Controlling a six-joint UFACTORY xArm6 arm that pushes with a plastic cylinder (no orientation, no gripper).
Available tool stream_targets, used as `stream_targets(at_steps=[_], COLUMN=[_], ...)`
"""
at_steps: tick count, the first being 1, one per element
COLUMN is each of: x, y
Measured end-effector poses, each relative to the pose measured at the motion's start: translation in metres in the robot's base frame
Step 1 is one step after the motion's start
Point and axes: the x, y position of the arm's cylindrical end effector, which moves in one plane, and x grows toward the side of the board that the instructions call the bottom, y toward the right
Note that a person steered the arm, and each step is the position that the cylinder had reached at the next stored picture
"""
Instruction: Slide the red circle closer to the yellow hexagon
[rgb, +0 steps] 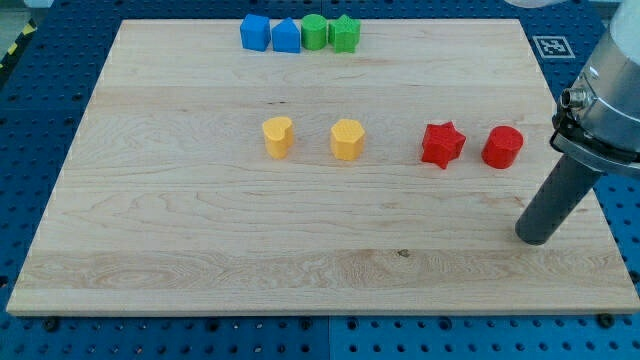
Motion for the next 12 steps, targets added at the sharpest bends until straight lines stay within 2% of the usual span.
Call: stream_targets(at_steps=[4,6,8,10,12], x=[-0.043,-0.084,-0.097,-0.136,-0.137], y=[0.021,0.021,-0.005,-0.039,-0.041])
